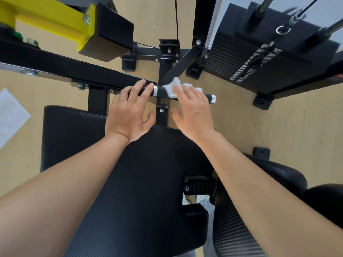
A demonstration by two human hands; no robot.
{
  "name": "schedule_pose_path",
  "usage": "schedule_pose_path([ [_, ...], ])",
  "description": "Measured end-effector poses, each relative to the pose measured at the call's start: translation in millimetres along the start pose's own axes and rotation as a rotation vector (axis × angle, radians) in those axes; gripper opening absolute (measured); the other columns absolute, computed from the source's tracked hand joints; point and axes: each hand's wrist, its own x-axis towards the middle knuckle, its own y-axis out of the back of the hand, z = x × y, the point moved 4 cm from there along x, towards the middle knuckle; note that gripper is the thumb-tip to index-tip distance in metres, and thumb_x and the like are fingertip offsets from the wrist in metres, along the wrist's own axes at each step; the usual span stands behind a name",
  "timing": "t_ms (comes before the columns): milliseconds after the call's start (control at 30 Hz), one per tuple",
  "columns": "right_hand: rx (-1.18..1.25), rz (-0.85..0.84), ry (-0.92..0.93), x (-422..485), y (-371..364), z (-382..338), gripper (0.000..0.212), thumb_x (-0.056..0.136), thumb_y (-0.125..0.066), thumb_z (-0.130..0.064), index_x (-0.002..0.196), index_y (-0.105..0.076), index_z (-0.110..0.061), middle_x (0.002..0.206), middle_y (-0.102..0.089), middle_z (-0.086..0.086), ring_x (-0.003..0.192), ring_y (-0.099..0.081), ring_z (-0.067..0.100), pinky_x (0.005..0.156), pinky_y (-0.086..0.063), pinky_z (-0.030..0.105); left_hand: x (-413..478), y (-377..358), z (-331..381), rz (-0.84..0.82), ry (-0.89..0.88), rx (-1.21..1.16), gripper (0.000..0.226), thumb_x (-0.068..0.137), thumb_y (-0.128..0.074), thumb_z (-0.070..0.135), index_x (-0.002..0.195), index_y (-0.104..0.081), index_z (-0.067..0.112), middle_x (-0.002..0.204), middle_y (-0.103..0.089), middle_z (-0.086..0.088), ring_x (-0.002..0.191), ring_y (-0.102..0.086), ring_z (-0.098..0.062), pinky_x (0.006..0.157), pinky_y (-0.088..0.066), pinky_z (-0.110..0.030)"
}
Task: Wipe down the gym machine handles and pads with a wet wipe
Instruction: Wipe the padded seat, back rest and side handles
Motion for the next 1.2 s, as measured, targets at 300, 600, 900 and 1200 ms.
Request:
schedule_pose_path([
  [300, 0.068, 0.138, -0.094, -7, 8, 10, 0.038, 0.094, -0.063, -0.004, 0.131, -0.063, -0.010, 0.126, -0.068, 0.005, 0.119, -0.060, 0.026, 0.103, -0.050, 0.043, -1, 0, 0, 0.020, 0.002, 0.010, 0.064, 0.096, -0.048, 0.042, 0.154, -0.039, 0.016, 0.155, -0.043, -0.009, 0.124, -0.051, -0.033, 0.094, -0.048, -0.046],
  [600, 0.146, 0.149, -0.051, -110, -10, -21, 0.030, 0.096, -0.056, -0.010, 0.124, -0.068, -0.006, 0.118, -0.070, 0.011, 0.109, -0.065, 0.030, 0.090, -0.056, 0.047, -8, 11, 2, 0.064, 0.056, 0.147, 0.054, 0.101, -0.042, 0.037, 0.151, -0.042, 0.016, 0.154, -0.047, -0.008, 0.131, -0.050, -0.030, 0.103, -0.038, -0.046],
  [900, 0.218, -0.030, -0.118, -185, -39, -20, 0.067, 0.098, -0.059, -0.010, 0.158, -0.030, -0.007, 0.164, -0.030, 0.012, 0.155, -0.021, 0.024, 0.123, -0.028, 0.050, -112, 13, 79, 0.182, 0.072, -0.301, 0.036, 0.097, -0.057, 0.009, 0.133, -0.065, 0.008, 0.138, -0.062, -0.009, 0.127, -0.057, -0.027, 0.104, -0.047, -0.041],
  [1200, 0.028, -0.139, -0.188, -177, -51, 9, 0.060, 0.106, -0.032, -0.027, 0.162, -0.014, -0.020, 0.170, -0.010, 0.006, 0.158, -0.002, 0.021, 0.128, -0.008, 0.047, -141, -13, 126, -0.236, -0.144, -0.047, 0.060, 0.104, -0.036, 0.036, 0.161, -0.028, 0.017, 0.169, -0.022, -0.006, 0.157, -0.018, -0.032, 0.126, -0.016, -0.052],
])
